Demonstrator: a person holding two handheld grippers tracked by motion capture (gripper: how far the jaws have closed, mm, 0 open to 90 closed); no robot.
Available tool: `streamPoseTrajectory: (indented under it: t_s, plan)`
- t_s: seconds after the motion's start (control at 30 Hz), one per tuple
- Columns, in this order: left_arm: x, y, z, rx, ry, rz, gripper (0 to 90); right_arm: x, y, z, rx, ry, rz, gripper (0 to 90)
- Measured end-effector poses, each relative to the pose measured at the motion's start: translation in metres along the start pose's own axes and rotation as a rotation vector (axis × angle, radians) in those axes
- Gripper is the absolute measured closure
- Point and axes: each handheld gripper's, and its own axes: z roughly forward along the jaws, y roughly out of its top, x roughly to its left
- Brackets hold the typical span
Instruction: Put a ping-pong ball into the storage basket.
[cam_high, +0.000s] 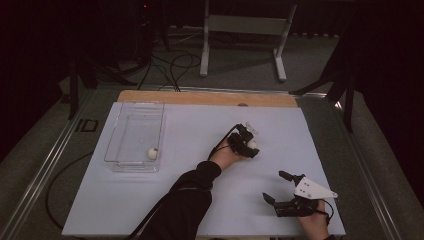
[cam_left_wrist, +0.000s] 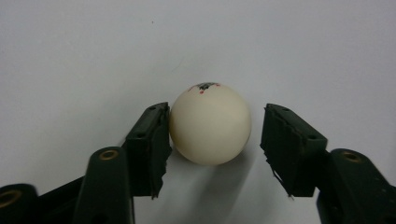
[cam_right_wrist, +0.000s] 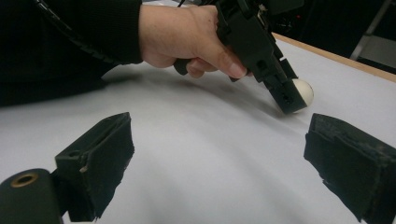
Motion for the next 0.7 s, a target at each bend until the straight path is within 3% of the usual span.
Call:
streamPoseTrajectory:
  t_s: [0.03,0.13,0.53,0.7]
  plan:
    - [0.001,-0.001,0.001,0.009,0.002,0.004,50.6,0.000,0.000,0.000,0.003,0.000,0.001,8.1]
    - [0.002,-0.001,0.000,0.014,-0.010,0.009,51.8,0.000,0.000,0.000,0.003,-0.001,0.001,8.1]
    - [-0.003,0.001,-0.009,0.042,-0.019,0.053,52.4,0.000,0.000,0.000,0.002,-0.001,0.002,8.1]
    - [-0.003,0.002,-0.022,0.049,-0.024,0.079,52.4,0.000,0.000,0.001,0.002,-0.001,-0.003,8.1]
